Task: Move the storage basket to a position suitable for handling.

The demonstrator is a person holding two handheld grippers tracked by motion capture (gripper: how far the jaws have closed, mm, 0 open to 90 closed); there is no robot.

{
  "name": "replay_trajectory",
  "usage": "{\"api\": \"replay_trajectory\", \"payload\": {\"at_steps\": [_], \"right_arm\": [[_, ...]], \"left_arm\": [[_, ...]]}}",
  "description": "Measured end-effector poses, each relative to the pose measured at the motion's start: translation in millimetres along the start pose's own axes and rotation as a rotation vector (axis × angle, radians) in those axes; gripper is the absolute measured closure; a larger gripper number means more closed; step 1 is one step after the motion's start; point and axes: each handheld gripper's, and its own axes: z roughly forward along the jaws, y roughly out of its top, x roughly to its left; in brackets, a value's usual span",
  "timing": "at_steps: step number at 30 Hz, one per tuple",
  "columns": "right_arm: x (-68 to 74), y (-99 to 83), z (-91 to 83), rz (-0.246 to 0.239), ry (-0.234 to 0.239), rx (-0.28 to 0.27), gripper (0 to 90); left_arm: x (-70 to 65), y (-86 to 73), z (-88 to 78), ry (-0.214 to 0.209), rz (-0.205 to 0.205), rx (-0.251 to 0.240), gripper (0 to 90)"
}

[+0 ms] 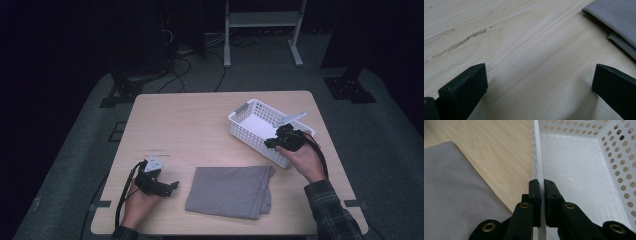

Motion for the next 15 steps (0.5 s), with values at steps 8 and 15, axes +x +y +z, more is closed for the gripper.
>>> {"api": "replay_trajectory", "payload": {"at_steps": [8, 15], "right_arm": [[-5.9, -19.8, -15.3, 0.023, -0.030, 0.003, 84.4], [-5.3, -36.6, -25.8, 0.033, -0.045, 0.002, 84.4]], "left_arm": [[0.2, 0.0, -0.2, 0.000, 0.003, 0.003, 0.0], [0.1, 0.0, 0.0, 0.000, 0.002, 0.001, 0.0]]}}
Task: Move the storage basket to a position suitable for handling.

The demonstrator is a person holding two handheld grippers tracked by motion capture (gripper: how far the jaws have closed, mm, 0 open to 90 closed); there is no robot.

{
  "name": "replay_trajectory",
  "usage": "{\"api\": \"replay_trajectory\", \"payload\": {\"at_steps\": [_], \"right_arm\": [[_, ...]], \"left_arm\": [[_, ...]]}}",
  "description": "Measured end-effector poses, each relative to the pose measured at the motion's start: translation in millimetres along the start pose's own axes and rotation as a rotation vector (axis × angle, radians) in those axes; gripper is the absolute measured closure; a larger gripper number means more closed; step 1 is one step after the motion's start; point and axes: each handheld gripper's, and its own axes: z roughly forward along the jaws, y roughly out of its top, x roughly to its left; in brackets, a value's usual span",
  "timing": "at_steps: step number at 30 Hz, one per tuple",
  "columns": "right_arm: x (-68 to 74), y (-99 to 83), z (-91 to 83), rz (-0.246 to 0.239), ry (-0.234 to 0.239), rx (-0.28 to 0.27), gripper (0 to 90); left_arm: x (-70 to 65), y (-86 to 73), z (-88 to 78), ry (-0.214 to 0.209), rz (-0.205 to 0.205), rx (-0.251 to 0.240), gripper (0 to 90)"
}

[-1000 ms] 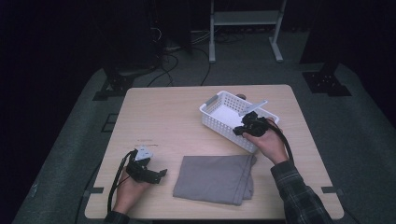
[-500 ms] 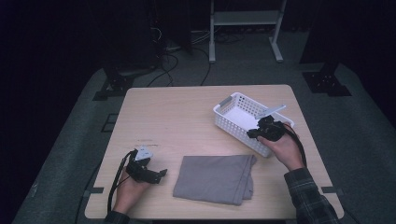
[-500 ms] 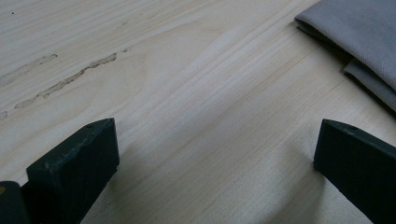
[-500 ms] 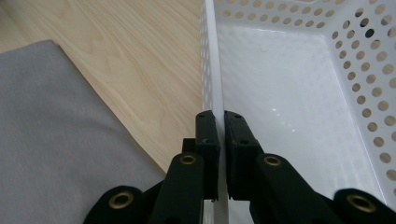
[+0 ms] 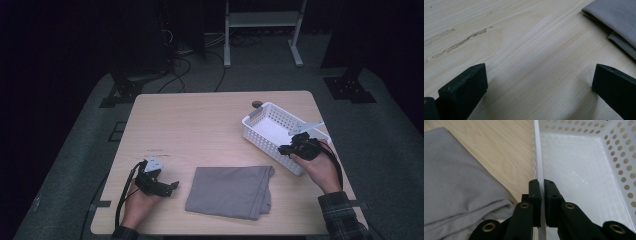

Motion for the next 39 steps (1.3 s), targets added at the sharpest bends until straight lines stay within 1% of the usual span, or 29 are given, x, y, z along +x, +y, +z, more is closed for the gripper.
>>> {"api": "replay_trajectory", "payload": {"at_steps": [8, 10, 13, 15, 23, 27, 29, 31, 32, 33, 34, 36, 37, 39], "right_arm": [[6.9, -17.9, -8.2, 0.003, -0.012, 0.007, 84.3], [9.6, -21.0, -9.1, 0.008, -0.008, 0.014, 84.3], [12.1, -24.9, -8.4, 0.003, -0.006, 0.016, 84.2], [13.9, -27.0, -8.2, 0.010, -0.007, 0.021, 84.2], [22.6, -31.1, -8.7, -0.004, -0.019, 0.029, 84.2], [23.3, -32.1, -9.0, 0.001, -0.016, 0.024, 83.7], [21.9, -32.6, -8.5, 0.012, -0.006, 0.014, 81.1], [21.0, -32.3, -10.0, 0.034, 0.007, -0.006, 73.7], [20.6, -31.4, -11.1, 0.042, 0.004, -0.016, 71.2], [19.8, -30.5, -12.2, 0.037, 0.010, -0.025, 70.9], [20.1, -29.4, -13.6, 0.044, 0.015, -0.030, 69.7], [19.9, -26.6, -15.1, 0.039, 0.016, -0.049, 66.4], [20.6, -25.1, -15.5, 0.042, 0.020, -0.047, 63.5], [22.3, -21.4, -15.2, 0.033, 0.019, -0.055, 56.3]], "left_arm": [[-0.1, 0.0, 0.0, 0.000, -0.001, 0.000, 0.0], [-0.1, 0.0, 0.0, 0.000, -0.001, -0.001, 0.0], [-0.1, 0.0, 0.0, 0.000, -0.002, -0.001, 0.0], [-0.1, 0.0, 0.0, 0.000, -0.002, -0.001, 0.0], [-0.1, 0.0, 0.0, 0.001, -0.001, 0.000, 0.0], [-0.1, 0.0, 0.0, 0.000, -0.001, -0.001, 0.0], [-0.1, 0.0, 0.0, 0.000, -0.002, -0.001, 0.0], [-0.1, 0.0, 0.0, 0.000, -0.001, 0.000, 0.0], [-0.1, 0.0, 0.0, 0.000, -0.002, 0.000, 0.0], [-0.1, 0.0, 0.0, 0.000, -0.001, 0.000, 0.0], [-0.1, 0.0, 0.0, 0.000, -0.002, 0.000, 0.0], [0.2, 0.1, 0.2, -0.002, 0.000, 0.000, 0.0], [0.6, 0.2, 0.3, -0.002, 0.003, 0.000, 0.0], [0.8, 0.7, 0.6, -0.003, 0.000, 0.000, 0.0]]}}
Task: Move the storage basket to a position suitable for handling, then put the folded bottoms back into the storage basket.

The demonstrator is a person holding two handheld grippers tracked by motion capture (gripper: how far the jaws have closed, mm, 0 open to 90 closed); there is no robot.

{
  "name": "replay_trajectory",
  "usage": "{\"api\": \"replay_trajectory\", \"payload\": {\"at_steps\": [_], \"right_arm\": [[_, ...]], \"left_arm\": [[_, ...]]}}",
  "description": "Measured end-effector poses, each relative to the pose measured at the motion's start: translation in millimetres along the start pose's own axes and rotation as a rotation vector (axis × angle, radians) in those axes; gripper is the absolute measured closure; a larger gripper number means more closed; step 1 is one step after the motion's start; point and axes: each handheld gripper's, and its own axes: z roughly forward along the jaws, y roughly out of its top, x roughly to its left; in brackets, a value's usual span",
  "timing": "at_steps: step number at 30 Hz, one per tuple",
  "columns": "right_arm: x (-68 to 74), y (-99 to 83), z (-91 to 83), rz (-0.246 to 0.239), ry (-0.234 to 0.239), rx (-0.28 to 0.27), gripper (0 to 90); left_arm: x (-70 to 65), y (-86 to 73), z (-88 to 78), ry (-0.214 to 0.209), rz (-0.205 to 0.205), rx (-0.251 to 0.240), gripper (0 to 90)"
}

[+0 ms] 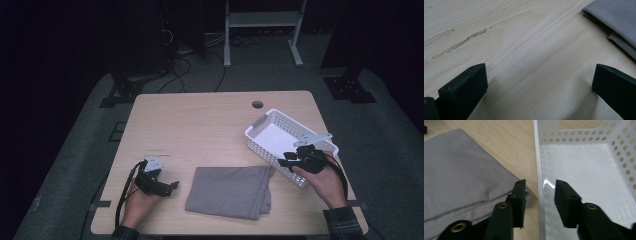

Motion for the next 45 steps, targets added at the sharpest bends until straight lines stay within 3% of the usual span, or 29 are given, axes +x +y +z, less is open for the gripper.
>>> {"api": "replay_trajectory", "payload": {"at_steps": [8, 18, 27, 45], "right_arm": [[12.2, 12.4, 0.8, -0.030, 0.024, -0.052, 35.8], [26.7, 19.1, 12.2, -0.069, 0.075, -0.073, 18.9], [45.4, 24.2, 23.5, -0.122, 0.139, -0.081, 14.9], [77.3, 25.0, 53.2, -0.212, 0.219, -0.001, 14.2]], "left_arm": [[0.1, 0.2, 0.3, 0.000, -0.002, -0.001, 0.0], [0.0, 0.2, 0.3, 0.000, -0.002, -0.001, 0.0], [0.2, 0.2, 0.3, 0.001, 0.002, -0.001, 0.0], [0.0, 0.2, 0.3, 0.000, -0.001, 0.000, 0.0]]}}
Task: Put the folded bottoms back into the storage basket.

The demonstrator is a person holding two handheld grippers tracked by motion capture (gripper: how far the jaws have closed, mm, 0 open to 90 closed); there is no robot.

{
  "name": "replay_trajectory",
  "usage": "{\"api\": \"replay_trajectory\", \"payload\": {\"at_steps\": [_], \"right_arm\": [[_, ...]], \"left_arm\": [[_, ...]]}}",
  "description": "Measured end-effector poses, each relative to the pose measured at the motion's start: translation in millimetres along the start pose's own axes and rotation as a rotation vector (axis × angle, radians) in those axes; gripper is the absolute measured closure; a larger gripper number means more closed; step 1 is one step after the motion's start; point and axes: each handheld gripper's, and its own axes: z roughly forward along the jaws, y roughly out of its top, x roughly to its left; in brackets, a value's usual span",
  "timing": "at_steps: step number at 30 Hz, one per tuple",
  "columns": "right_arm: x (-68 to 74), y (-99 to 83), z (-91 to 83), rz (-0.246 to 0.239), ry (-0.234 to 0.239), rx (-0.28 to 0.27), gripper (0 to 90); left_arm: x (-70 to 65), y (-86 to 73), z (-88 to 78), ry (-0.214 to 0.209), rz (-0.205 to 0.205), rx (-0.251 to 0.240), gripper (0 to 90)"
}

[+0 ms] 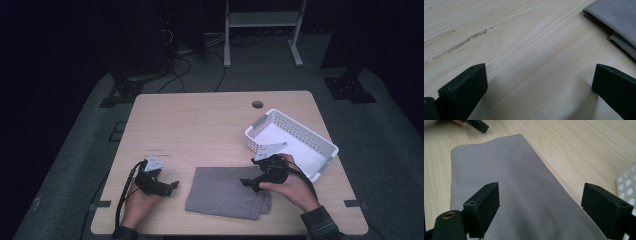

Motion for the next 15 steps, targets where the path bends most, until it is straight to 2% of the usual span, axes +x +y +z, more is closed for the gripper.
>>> {"api": "replay_trajectory", "payload": {"at_steps": [15], "right_arm": [[14.7, 6.2, 21.4, -0.033, 0.052, 0.033, 14.6]], "left_arm": [[0.0, 0.0, 0.0, 0.000, 0.000, 0.000, 0.0]]}}
